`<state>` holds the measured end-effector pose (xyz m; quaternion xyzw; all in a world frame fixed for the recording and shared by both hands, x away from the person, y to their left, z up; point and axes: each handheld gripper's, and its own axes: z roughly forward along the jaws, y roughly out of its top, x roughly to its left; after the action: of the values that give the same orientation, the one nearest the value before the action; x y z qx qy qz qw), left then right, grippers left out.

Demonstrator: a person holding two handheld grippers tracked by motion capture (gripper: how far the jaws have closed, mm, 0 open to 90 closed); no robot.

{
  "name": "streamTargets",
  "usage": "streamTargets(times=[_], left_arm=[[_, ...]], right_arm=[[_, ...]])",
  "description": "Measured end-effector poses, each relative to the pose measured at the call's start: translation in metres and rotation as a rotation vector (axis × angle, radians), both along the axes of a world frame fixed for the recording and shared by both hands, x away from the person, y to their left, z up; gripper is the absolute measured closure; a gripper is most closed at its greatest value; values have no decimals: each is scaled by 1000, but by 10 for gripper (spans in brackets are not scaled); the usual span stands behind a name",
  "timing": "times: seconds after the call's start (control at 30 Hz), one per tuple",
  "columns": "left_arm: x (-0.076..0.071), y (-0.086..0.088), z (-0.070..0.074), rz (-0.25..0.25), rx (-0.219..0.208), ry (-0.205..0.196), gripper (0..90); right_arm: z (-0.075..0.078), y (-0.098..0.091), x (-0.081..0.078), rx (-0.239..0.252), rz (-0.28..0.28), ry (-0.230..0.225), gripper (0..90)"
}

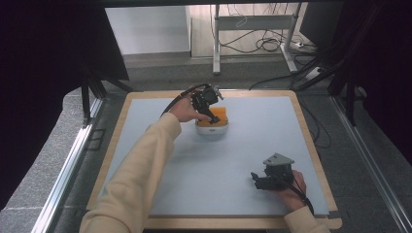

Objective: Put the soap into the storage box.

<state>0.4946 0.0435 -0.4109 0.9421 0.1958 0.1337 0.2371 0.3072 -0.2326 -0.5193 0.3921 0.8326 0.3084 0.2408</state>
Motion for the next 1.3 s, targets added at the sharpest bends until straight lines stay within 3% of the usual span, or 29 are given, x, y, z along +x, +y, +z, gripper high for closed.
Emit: streamTargets(times=[0.4,0.57,0.7,0.87,1.03,1.3], left_arm=[[-55,39,6,93,-138,-3,215],[-87,57,0,110,-187,-26,224],[-110,75,-12,161,-205,-25,223],[-134,100,-26,229,-287,-2,218],[-156,119,-39,269,-310,-12,221],[-181,135,-58,310,-297,-17,222]], right_arm=[[1,2,-1,-5,0,-8,134],[1,3,-3,-8,0,-12,134],[2,4,-3,-10,-1,-14,134],[1,4,-3,-13,-1,-12,134],[2,4,-2,-16,-1,-18,133],[0,6,-2,-22,-1,-14,133]])
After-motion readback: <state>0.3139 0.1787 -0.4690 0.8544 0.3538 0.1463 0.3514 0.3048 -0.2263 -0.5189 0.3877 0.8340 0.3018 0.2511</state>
